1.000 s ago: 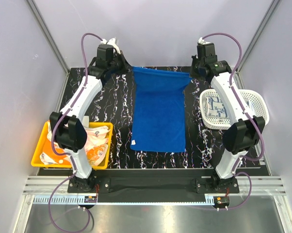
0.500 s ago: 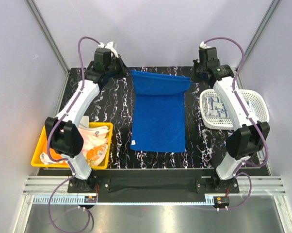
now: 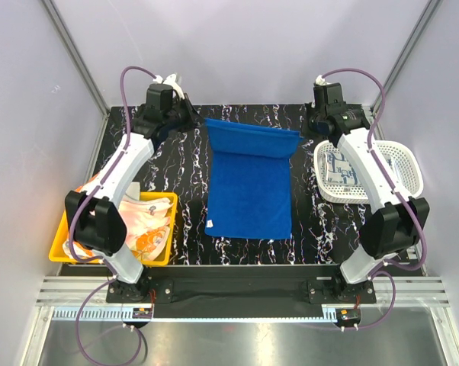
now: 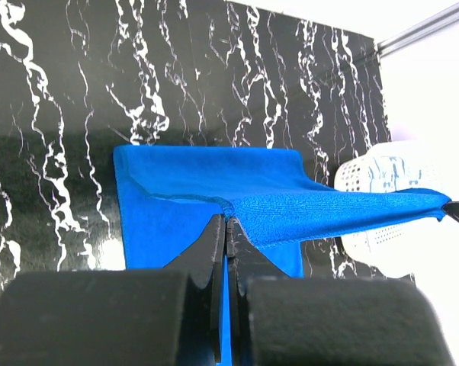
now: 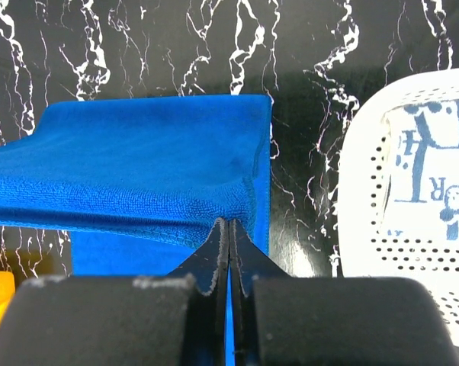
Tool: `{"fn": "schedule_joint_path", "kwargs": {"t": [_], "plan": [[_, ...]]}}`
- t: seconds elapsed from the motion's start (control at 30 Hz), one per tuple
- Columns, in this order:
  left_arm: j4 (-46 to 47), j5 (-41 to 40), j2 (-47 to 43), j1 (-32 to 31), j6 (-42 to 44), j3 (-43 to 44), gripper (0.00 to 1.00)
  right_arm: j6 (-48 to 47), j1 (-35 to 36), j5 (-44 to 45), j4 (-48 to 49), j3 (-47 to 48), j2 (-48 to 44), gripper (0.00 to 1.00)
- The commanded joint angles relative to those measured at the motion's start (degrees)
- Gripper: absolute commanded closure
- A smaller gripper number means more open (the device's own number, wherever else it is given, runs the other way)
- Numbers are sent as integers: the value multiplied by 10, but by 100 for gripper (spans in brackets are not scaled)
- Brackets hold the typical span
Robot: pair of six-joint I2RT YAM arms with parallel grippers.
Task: Fold and stack the towels
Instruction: Fold the towel
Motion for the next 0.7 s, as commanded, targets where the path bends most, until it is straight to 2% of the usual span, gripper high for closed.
{"fn": "schedule_joint_path", "kwargs": {"t": [0.0, 0.33, 0.67], "plan": [[32, -8, -38, 6, 1, -11, 100, 3, -3, 11, 10, -16, -39, 100], [44, -10, -74, -1, -5, -73, 100, 12, 0, -9, 19, -83, -69, 100], [75, -14, -118, -25, -19, -178, 100, 21, 5, -21, 35, -158, -94, 100]]}}
